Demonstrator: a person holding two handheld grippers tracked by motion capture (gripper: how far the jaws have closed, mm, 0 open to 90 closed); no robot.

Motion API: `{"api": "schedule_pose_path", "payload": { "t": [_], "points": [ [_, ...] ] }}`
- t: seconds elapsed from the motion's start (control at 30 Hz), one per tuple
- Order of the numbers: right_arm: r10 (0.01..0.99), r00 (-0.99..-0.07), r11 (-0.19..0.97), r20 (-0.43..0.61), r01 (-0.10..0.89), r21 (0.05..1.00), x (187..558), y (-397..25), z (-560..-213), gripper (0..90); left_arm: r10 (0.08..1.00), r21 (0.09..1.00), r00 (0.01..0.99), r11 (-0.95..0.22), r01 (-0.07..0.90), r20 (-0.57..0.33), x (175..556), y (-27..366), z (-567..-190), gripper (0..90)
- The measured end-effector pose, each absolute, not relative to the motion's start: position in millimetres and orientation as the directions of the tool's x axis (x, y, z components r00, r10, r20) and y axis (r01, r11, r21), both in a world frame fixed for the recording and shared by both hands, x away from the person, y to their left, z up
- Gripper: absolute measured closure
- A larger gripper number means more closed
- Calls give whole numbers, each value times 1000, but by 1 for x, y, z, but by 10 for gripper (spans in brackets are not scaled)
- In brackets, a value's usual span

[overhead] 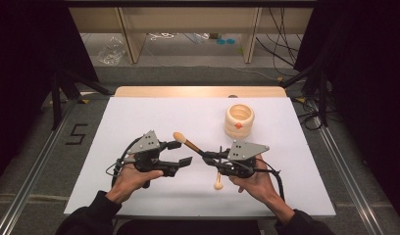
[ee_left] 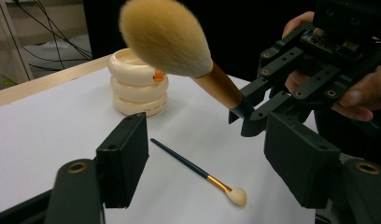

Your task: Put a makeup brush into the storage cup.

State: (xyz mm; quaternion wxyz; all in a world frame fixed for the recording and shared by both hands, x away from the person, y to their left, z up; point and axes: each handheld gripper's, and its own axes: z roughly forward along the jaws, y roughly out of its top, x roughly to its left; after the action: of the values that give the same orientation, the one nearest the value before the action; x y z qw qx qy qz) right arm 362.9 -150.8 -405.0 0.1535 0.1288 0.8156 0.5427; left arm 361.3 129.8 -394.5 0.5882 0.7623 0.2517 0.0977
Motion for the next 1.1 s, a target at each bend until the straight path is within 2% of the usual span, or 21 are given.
{"api": "schedule_pose_path", "payload": {
  "t": [0.5, 0.7, 0.8, 1.1],
  "points": [
    [340, -937, 374, -83, 54, 926, 360, -139, -412, 790, 444, 951, 876, -143, 275, -187, 357, 122, -398, 494],
    [332, -940, 388, -82, 56, 920, 359, -137, -414, 791, 428, 955, 884, -134, 266, -187, 359, 125, -397, 611],
    [326, -942, 390, -82, 55, 919, 359, -135, -415, 791, 434, 949, 872, -103, 299, -227, 358, 127, -397, 659],
    [313, -947, 411, -77, 62, 910, 357, -130, -418, 791, 397, 953, 892, -111, 281, -217, 358, 126, -396, 749]
  ]
}}
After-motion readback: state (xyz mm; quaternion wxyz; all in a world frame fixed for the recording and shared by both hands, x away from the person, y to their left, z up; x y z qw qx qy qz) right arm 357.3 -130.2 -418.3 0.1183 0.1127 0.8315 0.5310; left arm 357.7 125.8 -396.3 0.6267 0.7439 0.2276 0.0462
